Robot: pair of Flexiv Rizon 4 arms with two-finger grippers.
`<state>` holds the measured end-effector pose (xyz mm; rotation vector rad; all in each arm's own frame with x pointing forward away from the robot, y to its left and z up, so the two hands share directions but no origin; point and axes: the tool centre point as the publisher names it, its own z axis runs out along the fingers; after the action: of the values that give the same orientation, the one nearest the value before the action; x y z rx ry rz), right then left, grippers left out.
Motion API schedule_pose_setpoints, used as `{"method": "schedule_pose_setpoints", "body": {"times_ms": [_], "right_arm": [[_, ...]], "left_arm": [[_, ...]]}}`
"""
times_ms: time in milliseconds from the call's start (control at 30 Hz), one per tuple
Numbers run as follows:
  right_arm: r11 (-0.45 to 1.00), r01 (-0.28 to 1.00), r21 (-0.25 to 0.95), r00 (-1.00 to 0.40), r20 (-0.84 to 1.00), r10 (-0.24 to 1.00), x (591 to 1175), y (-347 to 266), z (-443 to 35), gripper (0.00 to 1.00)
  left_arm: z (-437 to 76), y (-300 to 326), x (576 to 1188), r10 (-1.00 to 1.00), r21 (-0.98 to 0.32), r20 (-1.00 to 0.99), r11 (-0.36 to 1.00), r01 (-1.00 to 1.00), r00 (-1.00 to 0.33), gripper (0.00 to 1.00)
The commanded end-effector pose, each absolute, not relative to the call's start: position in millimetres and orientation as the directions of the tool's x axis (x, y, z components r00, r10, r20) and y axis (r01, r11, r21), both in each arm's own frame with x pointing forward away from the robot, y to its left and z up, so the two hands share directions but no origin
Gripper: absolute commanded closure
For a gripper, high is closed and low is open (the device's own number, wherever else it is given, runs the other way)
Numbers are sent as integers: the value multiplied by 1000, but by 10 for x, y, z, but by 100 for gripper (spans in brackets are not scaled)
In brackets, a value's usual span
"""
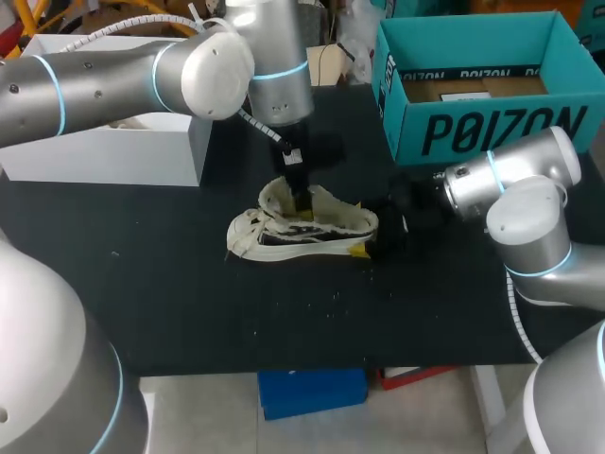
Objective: Take the shoe out of the shoebox, open the shoe tongue, remove and reinsert the insole, then place the shoe into the shoebox
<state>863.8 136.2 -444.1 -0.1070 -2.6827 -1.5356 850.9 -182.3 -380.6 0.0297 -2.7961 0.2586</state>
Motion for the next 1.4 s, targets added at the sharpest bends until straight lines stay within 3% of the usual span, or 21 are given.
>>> {"method": "schedule_pose_setpoints", "body": {"times_ms": [33, 1367, 1400], "right_arm": [[506, 85, 858, -996, 77, 36, 8650, 1369, -4451, 100], [506, 85, 858, -996, 77, 36, 8650, 1369, -4451, 100], [506, 85, 858, -996, 77, 36, 8650, 1369, -4451, 100]], "left_arm": [[-3908, -1890, 8523, 21, -181, 340, 983, -43, -940, 100], [-4312, -2086, 8236, 34, -126, 347, 992, -11, -937, 100], [-4313, -2080, 8237, 31, -128, 344, 992, -14, -939, 95]]}}
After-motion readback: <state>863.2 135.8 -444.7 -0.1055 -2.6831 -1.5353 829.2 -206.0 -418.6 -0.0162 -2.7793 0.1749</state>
